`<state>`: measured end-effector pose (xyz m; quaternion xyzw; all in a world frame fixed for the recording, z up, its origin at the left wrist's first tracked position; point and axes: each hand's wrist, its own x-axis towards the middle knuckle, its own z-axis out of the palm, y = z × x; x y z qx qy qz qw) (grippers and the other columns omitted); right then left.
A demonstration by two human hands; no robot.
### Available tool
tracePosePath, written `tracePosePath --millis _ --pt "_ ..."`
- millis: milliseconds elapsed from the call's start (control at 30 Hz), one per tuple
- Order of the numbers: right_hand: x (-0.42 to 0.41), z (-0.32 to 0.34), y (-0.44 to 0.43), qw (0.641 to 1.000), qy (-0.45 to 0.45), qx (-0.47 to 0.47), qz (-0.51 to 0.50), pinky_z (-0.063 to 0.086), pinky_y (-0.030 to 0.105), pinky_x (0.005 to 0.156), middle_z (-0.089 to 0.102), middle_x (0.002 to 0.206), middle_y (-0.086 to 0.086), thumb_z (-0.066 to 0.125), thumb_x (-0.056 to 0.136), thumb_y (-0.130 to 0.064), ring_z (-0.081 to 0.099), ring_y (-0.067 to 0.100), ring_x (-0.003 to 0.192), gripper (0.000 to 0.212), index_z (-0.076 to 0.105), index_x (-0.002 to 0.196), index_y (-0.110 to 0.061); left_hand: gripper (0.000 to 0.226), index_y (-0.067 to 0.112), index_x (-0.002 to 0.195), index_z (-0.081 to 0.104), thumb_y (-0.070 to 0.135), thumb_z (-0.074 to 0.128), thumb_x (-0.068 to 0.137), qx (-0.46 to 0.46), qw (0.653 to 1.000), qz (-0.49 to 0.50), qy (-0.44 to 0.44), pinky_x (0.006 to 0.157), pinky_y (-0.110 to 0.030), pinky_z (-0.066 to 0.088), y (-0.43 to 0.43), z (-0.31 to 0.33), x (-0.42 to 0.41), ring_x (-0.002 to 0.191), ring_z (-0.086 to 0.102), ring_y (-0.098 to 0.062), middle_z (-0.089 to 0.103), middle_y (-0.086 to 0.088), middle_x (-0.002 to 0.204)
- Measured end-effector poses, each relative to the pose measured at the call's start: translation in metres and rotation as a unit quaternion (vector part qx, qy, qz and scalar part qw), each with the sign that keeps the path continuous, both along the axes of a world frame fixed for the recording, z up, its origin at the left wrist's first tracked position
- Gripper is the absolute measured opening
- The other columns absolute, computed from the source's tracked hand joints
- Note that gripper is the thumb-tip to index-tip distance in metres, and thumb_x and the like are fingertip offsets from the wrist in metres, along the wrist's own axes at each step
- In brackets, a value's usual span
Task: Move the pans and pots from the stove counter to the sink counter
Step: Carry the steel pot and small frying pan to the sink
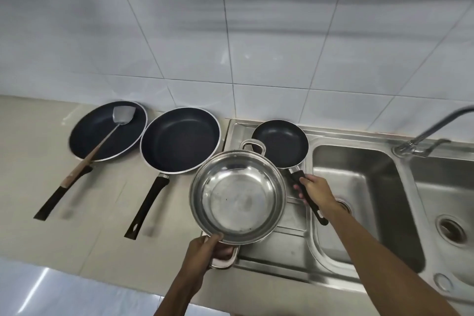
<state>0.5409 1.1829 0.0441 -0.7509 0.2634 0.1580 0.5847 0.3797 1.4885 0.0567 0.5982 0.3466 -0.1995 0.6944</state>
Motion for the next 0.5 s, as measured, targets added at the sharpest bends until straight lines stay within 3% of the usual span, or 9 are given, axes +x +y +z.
tracePosePath --millis 100,500 --pt "0.006 -0.001 0.002 1.000 -0.005 -0.018 -0.003 0.044 0.027 0.047 0.076 0.089 0.016 0.052 0.099 -0.012 0.055 0.021 0.054 0.023 0.072 0.111 -0.012 0.023 -0.002 0.098 0.078 0.017 0.065 0.096 0.000 1.000 -0.004 -0.006 0.070 -0.032 0.060 0.002 -0.004 0.010 0.089 0.080 -0.033 0.082 -0.021 0.095" --pt "0.014 -0.004 0.009 0.997 0.002 -0.070 0.014 0.049 0.025 0.050 0.079 0.091 0.011 0.051 0.100 -0.017 0.061 0.019 0.056 0.029 0.069 0.123 -0.020 0.032 -0.002 0.099 0.079 0.029 0.072 0.092 0.006 1.000 0.004 -0.001 0.062 -0.027 0.059 0.018 -0.015 0.027 0.086 0.081 -0.027 0.082 -0.019 0.091"
